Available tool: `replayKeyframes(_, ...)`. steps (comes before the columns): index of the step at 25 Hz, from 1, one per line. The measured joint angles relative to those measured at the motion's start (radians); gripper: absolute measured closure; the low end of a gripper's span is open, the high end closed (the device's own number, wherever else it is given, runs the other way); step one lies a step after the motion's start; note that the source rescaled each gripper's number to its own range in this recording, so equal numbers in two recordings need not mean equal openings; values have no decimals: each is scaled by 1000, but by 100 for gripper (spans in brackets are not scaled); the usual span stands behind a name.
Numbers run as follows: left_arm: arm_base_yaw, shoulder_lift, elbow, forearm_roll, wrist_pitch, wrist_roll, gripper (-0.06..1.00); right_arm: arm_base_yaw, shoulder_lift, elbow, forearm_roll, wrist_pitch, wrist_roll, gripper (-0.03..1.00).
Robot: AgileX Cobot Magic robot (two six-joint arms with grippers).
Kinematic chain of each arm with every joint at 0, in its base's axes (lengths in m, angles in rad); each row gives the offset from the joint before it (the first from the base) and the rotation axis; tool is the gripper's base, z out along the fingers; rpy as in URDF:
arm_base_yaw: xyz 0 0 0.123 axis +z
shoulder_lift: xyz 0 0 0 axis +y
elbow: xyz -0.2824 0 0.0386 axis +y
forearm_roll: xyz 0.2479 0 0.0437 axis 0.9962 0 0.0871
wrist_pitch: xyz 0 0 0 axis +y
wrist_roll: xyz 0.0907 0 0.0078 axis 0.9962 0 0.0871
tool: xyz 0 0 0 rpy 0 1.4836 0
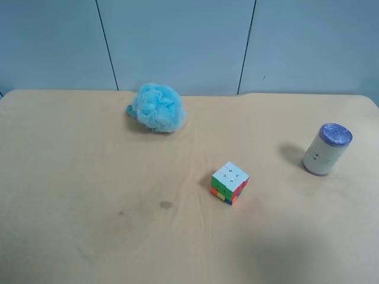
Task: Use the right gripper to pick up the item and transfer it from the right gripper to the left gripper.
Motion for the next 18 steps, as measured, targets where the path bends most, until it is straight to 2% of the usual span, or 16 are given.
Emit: replayKeyframes(18, 0, 0, 0, 0, 0, 0, -5, 0, 0, 0, 0, 0, 0, 2)
